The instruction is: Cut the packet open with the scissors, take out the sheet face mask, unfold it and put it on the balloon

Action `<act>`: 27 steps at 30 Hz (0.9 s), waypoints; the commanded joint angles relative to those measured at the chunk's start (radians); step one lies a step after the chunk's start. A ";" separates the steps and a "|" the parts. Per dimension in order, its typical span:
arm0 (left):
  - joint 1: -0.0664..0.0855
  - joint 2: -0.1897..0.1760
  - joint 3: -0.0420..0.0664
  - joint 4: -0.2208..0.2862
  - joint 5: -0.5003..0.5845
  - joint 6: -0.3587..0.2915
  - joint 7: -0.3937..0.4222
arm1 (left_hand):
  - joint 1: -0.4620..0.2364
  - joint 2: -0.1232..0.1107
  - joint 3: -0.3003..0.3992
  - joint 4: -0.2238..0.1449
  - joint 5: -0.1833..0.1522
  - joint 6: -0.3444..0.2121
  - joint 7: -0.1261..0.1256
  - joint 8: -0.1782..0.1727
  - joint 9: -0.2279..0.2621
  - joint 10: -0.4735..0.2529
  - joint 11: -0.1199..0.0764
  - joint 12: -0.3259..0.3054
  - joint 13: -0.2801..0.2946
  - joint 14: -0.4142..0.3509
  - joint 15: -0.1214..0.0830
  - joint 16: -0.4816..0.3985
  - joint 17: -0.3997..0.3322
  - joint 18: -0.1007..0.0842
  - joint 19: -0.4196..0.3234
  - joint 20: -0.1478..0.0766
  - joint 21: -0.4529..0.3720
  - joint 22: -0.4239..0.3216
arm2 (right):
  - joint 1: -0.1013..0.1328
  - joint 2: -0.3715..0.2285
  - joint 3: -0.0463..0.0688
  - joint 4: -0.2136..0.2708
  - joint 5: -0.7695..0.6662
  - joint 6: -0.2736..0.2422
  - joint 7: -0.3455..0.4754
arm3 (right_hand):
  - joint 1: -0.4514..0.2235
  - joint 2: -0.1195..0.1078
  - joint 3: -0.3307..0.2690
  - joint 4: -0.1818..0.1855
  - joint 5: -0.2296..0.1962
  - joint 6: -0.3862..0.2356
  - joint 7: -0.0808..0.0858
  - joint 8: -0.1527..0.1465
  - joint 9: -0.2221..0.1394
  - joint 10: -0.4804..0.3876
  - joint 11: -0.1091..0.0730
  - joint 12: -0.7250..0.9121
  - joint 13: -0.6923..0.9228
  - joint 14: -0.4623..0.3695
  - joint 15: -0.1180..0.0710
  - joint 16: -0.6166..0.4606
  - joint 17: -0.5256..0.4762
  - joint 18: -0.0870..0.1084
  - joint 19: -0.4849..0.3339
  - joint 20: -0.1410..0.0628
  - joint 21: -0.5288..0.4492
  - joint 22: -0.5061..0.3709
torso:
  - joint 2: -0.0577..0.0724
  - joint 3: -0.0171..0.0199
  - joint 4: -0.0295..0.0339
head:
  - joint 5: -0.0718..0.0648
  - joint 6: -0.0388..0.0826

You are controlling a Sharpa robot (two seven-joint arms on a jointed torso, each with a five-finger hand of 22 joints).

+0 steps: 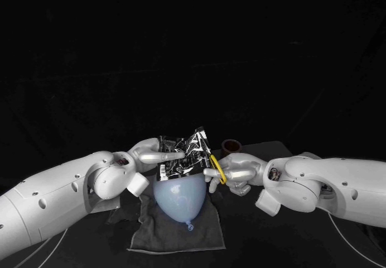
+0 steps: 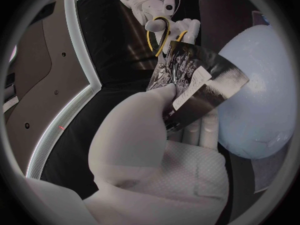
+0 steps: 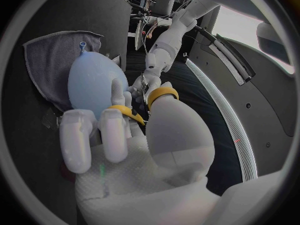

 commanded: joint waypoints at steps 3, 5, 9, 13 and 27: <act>0.000 0.002 -0.001 0.006 -0.011 0.029 -0.002 | -0.002 0.012 0.012 -0.007 0.003 0.001 0.004 0.002 0.113 0.002 -0.005 0.001 0.001 0.002 -0.007 -0.006 0.003 0.011 -0.001 0.002 -0.001 -0.002 | 0.009 0.006 0.003 -0.005 -0.014 -0.006 0.027 | 0.009 0.000 0.005 0.001 -0.001 -0.020 0.010 -0.001 -0.001 -0.008 0.002 -0.005 -0.007 0.046 0.006 0.000 -0.004 0.006 0.068 0.008 -0.008 0.236 | -0.001 -0.0005 0.0001 | -0.001 0.002; 0.000 0.002 -0.001 0.005 -0.012 0.030 -0.002 | -0.002 0.012 0.012 -0.007 0.003 0.001 0.004 0.002 0.113 0.002 -0.005 0.001 0.001 0.002 -0.007 -0.006 0.003 0.011 -0.001 0.002 -0.001 -0.002 | 0.011 0.006 0.003 -0.007 -0.015 -0.005 0.026 | 0.009 0.000 0.005 0.001 -0.001 -0.020 0.010 -0.001 -0.001 -0.008 0.002 -0.005 -0.007 0.046 0.006 0.000 -0.004 0.006 0.068 0.008 -0.008 0.236 | -0.001 -0.0006 0.0000 | -0.001 0.003; 0.000 0.001 -0.002 0.004 -0.013 0.029 -0.002 | -0.002 0.012 0.012 -0.007 0.003 0.001 0.004 0.002 0.113 0.002 -0.005 0.001 0.001 0.002 -0.007 -0.006 0.003 0.011 -0.001 0.002 -0.001 -0.002 | 0.015 0.005 0.003 -0.009 -0.016 -0.004 0.025 | 0.016 0.013 0.006 0.000 -0.002 -0.008 0.006 0.009 -0.001 0.015 -0.004 0.006 -0.014 0.048 0.004 0.002 0.003 0.004 0.072 0.008 -0.001 0.238 | 0.000 -0.0003 -0.0008 | 0.001 0.002; 0.000 0.000 -0.002 0.003 -0.013 0.029 -0.002 | -0.002 0.012 0.012 -0.007 0.003 0.001 0.004 0.002 0.113 0.002 -0.005 0.001 0.001 0.002 -0.007 -0.006 0.003 0.011 -0.001 0.002 -0.001 -0.002 | 0.018 0.003 0.003 -0.011 -0.014 -0.007 0.026 | 0.050 0.055 -0.009 -0.005 -0.003 0.054 -0.023 0.041 -0.002 0.102 -0.031 0.052 -0.013 0.054 -0.017 0.012 0.026 -0.003 0.086 -0.008 0.027 0.248 | 0.000 0.0000 -0.0006 | -0.001 0.000; 0.000 -0.003 -0.002 0.002 -0.015 0.031 -0.003 | -0.002 0.012 0.012 -0.007 0.003 0.001 0.004 0.002 0.113 0.002 -0.005 0.001 0.001 0.002 -0.007 -0.006 0.003 0.011 -0.001 0.002 -0.001 -0.002 | 0.020 0.000 0.003 -0.014 -0.024 0.003 0.023 | 0.117 0.116 -0.072 -0.007 -0.002 0.158 -0.072 0.070 -0.026 0.218 -0.078 0.117 0.030 0.065 -0.059 0.032 0.076 -0.011 0.101 -0.048 0.058 0.259 | 0.000 -0.0002 -0.0001 | -0.006 -0.002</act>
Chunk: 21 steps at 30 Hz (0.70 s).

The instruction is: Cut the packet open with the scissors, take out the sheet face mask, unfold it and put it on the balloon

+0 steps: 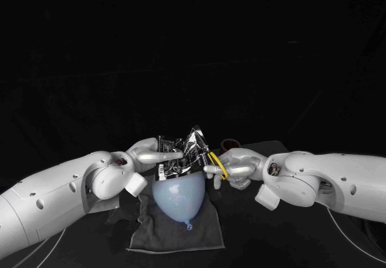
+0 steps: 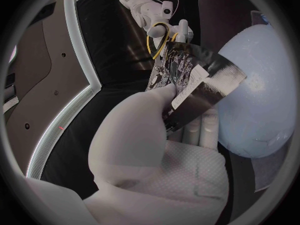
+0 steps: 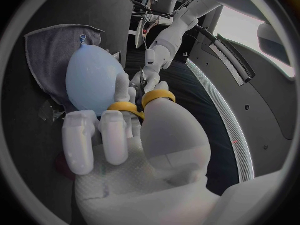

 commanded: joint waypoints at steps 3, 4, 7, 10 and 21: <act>-0.001 0.000 -0.001 0.003 -0.011 0.026 -0.004 | -0.001 0.013 0.004 0.001 0.005 0.000 0.004 0.003 0.099 0.002 -0.005 0.004 0.002 0.002 -0.007 -0.006 0.001 0.018 -0.001 0.002 -0.001 -0.001 | 0.002 0.001 0.002 0.001 -0.014 0.005 0.020 | 0.006 0.005 -0.010 -0.001 -0.002 0.008 0.000 0.005 -0.002 0.051 -0.047 0.004 0.003 0.065 -0.008 0.001 0.037 -0.010 0.098 -0.011 0.003 0.258 | 0.001 0.0000 0.0005 | -0.001 0.001; -0.001 0.000 -0.001 0.003 -0.011 0.026 -0.004 | -0.001 0.013 0.004 0.001 0.005 0.000 0.004 0.003 0.099 0.002 -0.005 0.004 0.002 0.002 -0.007 -0.006 0.001 0.018 -0.001 0.002 -0.001 -0.001 | 0.002 0.001 0.002 0.001 -0.014 0.004 0.021 | 0.006 0.005 -0.013 0.000 -0.002 0.007 0.000 0.005 -0.002 0.050 -0.047 0.004 0.004 0.063 -0.008 -0.001 0.031 -0.010 0.097 -0.011 0.001 0.258 | 0.001 -0.0003 0.0005 | -0.002 0.002; -0.001 0.000 -0.001 0.004 -0.011 0.026 -0.005 | -0.001 0.013 0.004 0.001 0.005 0.000 0.004 0.003 0.099 0.002 -0.005 0.004 0.002 0.002 -0.007 -0.006 0.001 0.018 -0.001 0.002 -0.001 -0.001 | 0.002 0.001 0.002 0.001 -0.012 -0.004 0.023 | -0.003 0.001 -0.052 0.003 -0.002 -0.022 0.013 -0.016 -0.013 0.007 -0.035 -0.020 0.002 0.055 -0.001 -0.018 -0.011 -0.007 0.092 -0.009 -0.010 0.254 | 0.001 0.0002 0.0008 | -0.001 0.003; -0.001 0.000 -0.001 0.004 -0.011 0.026 -0.005 | -0.001 0.013 0.004 0.001 0.005 0.000 0.004 0.003 0.099 0.002 -0.005 0.004 0.002 0.002 -0.007 -0.006 0.001 0.018 -0.001 0.002 -0.001 -0.001 | 0.002 0.003 0.002 0.002 -0.009 -0.014 0.025 | -0.010 -0.002 -0.086 0.002 -0.002 -0.083 0.045 -0.052 -0.028 -0.078 -0.004 -0.080 -0.030 0.054 0.025 -0.020 -0.015 -0.004 0.084 0.009 -0.025 0.249 | 0.001 0.0003 0.0005 | -0.001 0.004; -0.001 0.000 -0.001 0.004 -0.012 0.025 -0.005 | -0.001 0.013 0.004 0.001 0.005 0.000 0.004 0.003 0.099 0.002 -0.005 0.004 0.002 0.002 -0.007 -0.006 0.001 0.018 -0.001 0.002 -0.001 -0.001 | 0.002 0.007 0.002 -0.003 -0.002 -0.038 0.021 | -0.080 -0.082 0.003 0.009 -0.001 -0.168 0.086 -0.074 -0.028 -0.154 0.038 -0.146 -0.113 0.046 0.062 -0.029 -0.042 0.007 0.065 0.050 -0.065 0.235 | 0.000 0.0005 -0.0008 | -0.003 0.006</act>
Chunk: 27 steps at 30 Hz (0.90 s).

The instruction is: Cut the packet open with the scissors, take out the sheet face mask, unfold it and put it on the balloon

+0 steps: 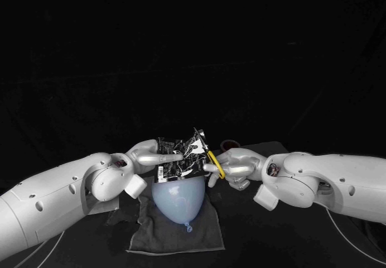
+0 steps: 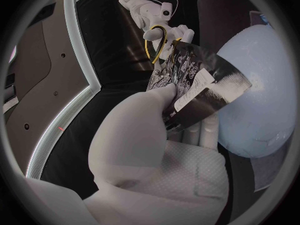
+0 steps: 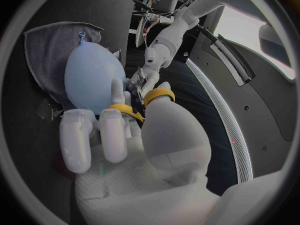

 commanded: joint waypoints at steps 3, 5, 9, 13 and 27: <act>0.000 0.002 0.000 0.003 -0.016 0.016 0.001 | -0.003 0.011 0.004 0.001 0.004 0.001 0.004 0.003 0.100 0.002 -0.005 0.006 0.001 0.002 -0.007 -0.006 0.001 0.019 -0.001 0.002 -0.001 -0.001 | 0.001 0.002 0.001 -0.002 0.001 -0.018 0.015 | -0.022 -0.024 0.041 0.001 -0.002 -0.019 0.012 0.003 0.004 -0.006 0.001 -0.008 -0.018 0.044 0.010 -0.002 -0.002 0.007 0.063 0.010 -0.005 0.234 | 0.000 0.0002 -0.0009 | -0.002 -0.001; 0.000 0.002 0.000 0.004 -0.026 0.012 0.005 | -0.003 0.011 0.004 0.001 0.004 0.001 0.004 0.003 0.100 0.002 -0.005 0.006 0.001 0.002 -0.007 -0.006 0.001 0.019 -0.001 0.002 -0.001 -0.001 | 0.001 0.003 0.001 -0.003 0.002 -0.018 0.015 | -0.023 -0.025 0.045 0.001 -0.002 -0.020 0.012 0.003 0.004 -0.006 0.001 -0.008 -0.019 0.044 0.010 -0.002 -0.002 0.007 0.062 0.010 -0.007 0.233 | 0.000 0.0002 -0.0009 | -0.002 -0.001; 0.000 0.002 0.000 0.007 -0.065 0.000 0.017 | -0.005 0.011 0.006 -0.001 0.004 0.001 0.004 0.003 0.103 0.002 -0.005 0.006 0.001 0.002 -0.007 -0.007 0.003 0.019 -0.001 0.002 -0.001 -0.001 | 0.001 0.007 0.002 -0.008 0.005 -0.016 0.015 | -0.026 -0.023 0.051 0.000 -0.002 -0.019 0.012 0.005 0.005 -0.004 0.000 -0.008 -0.022 0.044 0.010 -0.001 0.000 0.007 0.062 0.010 -0.006 0.234 | 0.000 0.0008 -0.0011 | -0.004 0.000; 0.000 0.002 0.000 0.011 -0.099 -0.008 0.029 | -0.004 0.010 0.006 -0.002 0.004 0.000 0.004 0.003 0.103 0.002 -0.005 0.006 0.001 0.002 -0.007 -0.007 0.003 0.019 -0.001 0.002 -0.001 -0.001 | 0.002 0.013 0.002 -0.015 0.012 -0.019 0.016 | -0.025 -0.018 0.055 -0.001 -0.002 -0.017 0.011 0.007 0.005 -0.001 0.000 -0.007 -0.024 0.045 0.010 0.000 0.003 0.007 0.064 0.010 -0.003 0.234 | 0.000 0.0005 -0.0003 | -0.004 -0.001; 0.000 0.002 0.000 0.010 -0.109 -0.029 0.043 | -0.004 0.010 0.006 -0.002 0.004 0.000 0.004 0.003 0.103 0.002 -0.005 0.006 0.001 0.002 -0.007 -0.007 0.003 0.019 -0.001 0.002 -0.001 -0.001 | 0.004 0.009 0.002 -0.028 0.049 -0.087 0.028 | 0.125 0.127 0.023 -0.023 -0.002 0.204 -0.093 0.097 0.006 0.276 -0.103 0.145 0.046 0.057 -0.075 0.018 0.037 -0.012 0.101 -0.064 0.073 0.261 | -0.001 -0.0005 -0.0002 | -0.008 0.002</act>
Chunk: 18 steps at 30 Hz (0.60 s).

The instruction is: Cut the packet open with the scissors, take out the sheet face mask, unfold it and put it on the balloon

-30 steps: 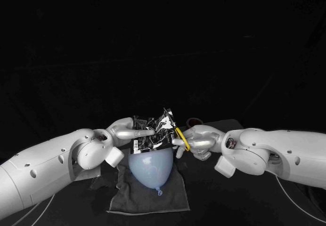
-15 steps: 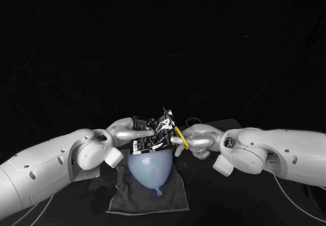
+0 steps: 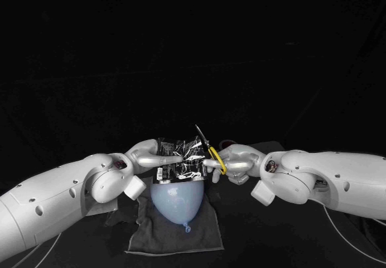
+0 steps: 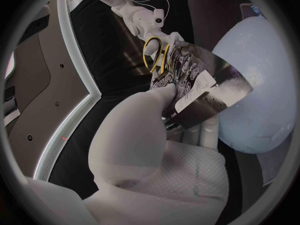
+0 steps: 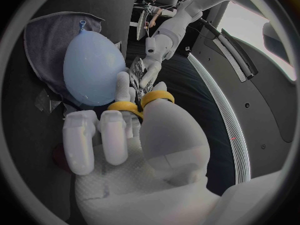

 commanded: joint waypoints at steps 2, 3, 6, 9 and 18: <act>0.000 0.000 0.000 0.000 -0.008 -0.015 0.017 | 0.000 0.006 0.006 -0.002 0.003 0.003 0.006 0.005 0.103 0.002 -0.005 0.003 0.001 0.000 -0.009 -0.003 0.001 0.019 -0.001 0.002 -0.001 -0.001 | 0.001 -0.005 0.001 -0.002 0.022 -0.048 0.024 | 0.042 0.034 -0.018 0.001 -0.001 0.036 -0.018 0.010 0.004 0.107 -0.071 0.035 0.031 0.059 -0.023 -0.010 -0.004 -0.013 0.104 -0.017 0.009 0.262 | 0.000 -0.0003 0.0005 | -0.001 0.002; 0.000 -0.001 0.000 -0.001 -0.006 -0.018 0.018 | 0.000 0.006 0.007 -0.003 0.003 0.003 0.006 0.005 0.104 0.002 -0.005 0.003 0.001 0.000 -0.009 -0.004 0.002 0.019 -0.001 0.002 -0.001 -0.001 | 0.001 -0.007 0.001 -0.002 0.022 -0.052 0.025 | 0.051 0.041 -0.024 0.000 -0.001 0.045 -0.023 0.013 0.006 0.117 -0.076 0.047 0.044 0.059 -0.027 -0.011 -0.006 -0.014 0.105 -0.021 0.011 0.262 | 0.000 -0.0004 0.0005 | -0.002 0.002; 0.000 -0.003 0.000 -0.002 0.004 -0.023 0.020 | 0.000 0.006 0.007 -0.003 0.003 0.003 0.006 0.005 0.104 0.002 -0.005 0.003 0.001 0.000 -0.009 -0.004 0.002 0.019 -0.001 0.002 -0.001 -0.001 | 0.001 -0.010 0.001 -0.002 0.022 -0.059 0.026 | 0.073 0.062 -0.036 -0.003 -0.001 0.067 -0.035 0.019 0.014 0.133 -0.087 0.078 0.079 0.059 -0.037 -0.012 -0.009 -0.014 0.106 -0.030 0.012 0.263 | 0.000 -0.0005 0.0004 | -0.002 0.003; 0.000 -0.005 0.000 -0.002 0.013 -0.028 0.020 | 0.000 0.006 0.007 -0.003 0.003 0.003 0.006 0.005 0.104 0.002 -0.005 0.003 0.001 0.000 -0.009 -0.004 0.002 0.019 -0.001 0.002 -0.001 -0.001 | 0.002 -0.013 0.001 -0.001 0.021 -0.063 0.026 | 0.093 0.084 -0.049 -0.004 -0.001 0.085 -0.045 0.022 0.024 0.143 -0.095 0.156 0.150 0.060 -0.045 -0.013 -0.009 -0.014 0.106 -0.038 0.012 0.263 | 0.001 -0.0004 0.0009 | -0.004 0.005; 0.000 -0.011 0.000 0.000 0.060 -0.035 0.021 | -0.001 0.006 0.007 -0.003 0.003 0.003 0.006 0.004 0.105 0.002 -0.005 0.003 0.001 0.000 -0.009 -0.004 0.002 0.019 -0.001 0.002 -0.001 -0.001 | 0.002 -0.025 0.001 -0.006 0.024 -0.079 0.033 | 0.087 0.086 -0.102 0.008 -0.001 0.072 -0.037 0.008 0.038 0.100 -0.089 0.122 0.159 0.060 -0.042 -0.015 -0.012 -0.013 0.105 -0.039 0.009 0.262 | 0.001 -0.0005 0.0010 | -0.001 0.009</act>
